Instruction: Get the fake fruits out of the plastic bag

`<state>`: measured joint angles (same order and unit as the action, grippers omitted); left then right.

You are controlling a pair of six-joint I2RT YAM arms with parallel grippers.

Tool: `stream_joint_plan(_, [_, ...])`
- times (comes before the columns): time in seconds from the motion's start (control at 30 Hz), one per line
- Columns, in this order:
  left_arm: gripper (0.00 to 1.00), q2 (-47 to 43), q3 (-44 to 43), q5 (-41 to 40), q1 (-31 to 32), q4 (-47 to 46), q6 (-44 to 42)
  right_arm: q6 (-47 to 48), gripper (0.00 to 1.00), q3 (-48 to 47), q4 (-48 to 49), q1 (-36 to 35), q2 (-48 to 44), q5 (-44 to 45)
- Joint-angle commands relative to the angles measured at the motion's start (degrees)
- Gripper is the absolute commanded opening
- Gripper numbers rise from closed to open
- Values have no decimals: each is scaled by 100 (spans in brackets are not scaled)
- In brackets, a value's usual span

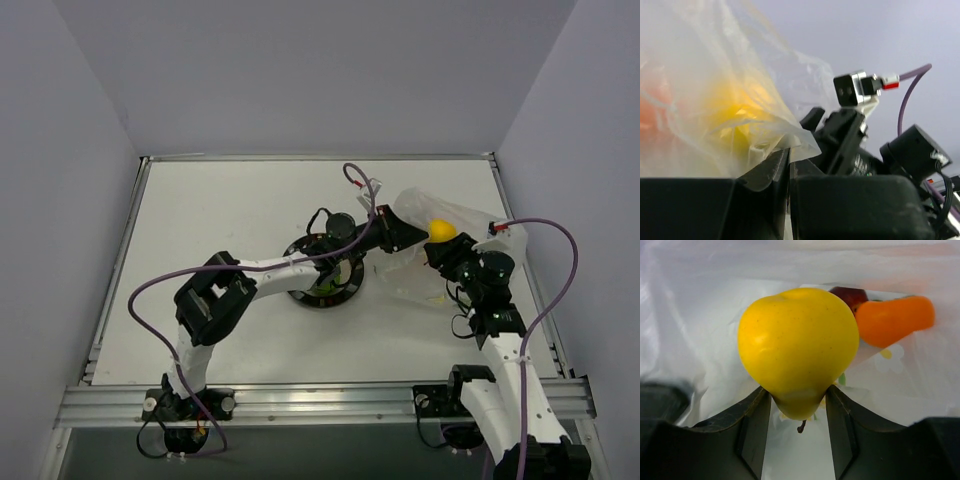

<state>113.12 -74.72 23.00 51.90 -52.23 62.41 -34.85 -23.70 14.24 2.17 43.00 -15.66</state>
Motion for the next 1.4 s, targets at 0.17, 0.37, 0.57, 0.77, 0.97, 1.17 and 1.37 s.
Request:
stream_joint_plan(0.17, [2, 324, -1263, 240, -417, 414, 26, 119, 26, -108, 158, -112, -872, -1440])
stream_joint_plan(0.37, [2, 544, -1641, 222, -567, 625, -10, 162, 29, -424, -403, -112, -1285, -379])
stream_joint_plan(0.57, [2, 1185, -2976, 485, -567, 1248, 25, 312, 28, -1213, -615, -121, -1426, 160])
stream_joint_plan(0.77, [2, 1512, -4147, 951, -610, 2057, -273, 400, 28, -1664, -791, -217, -1611, -1076])
stream_joint_plan(0.97, [2, 1256, -3533, 1066, -892, 2006, -335, 198, 26, -1251, -756, -938, -1848, -1904])
stream_joint_plan(1.17, [2, 1423, -3707, 1259, -971, 2234, -414, 83, 25, -812, -625, -1744, -1331, -1740])
stream_joint_plan(1.37, [2, 1573, -3980, 1329, -997, 2506, -528, 557, 25, -978, -589, -4420, -171, 1051])
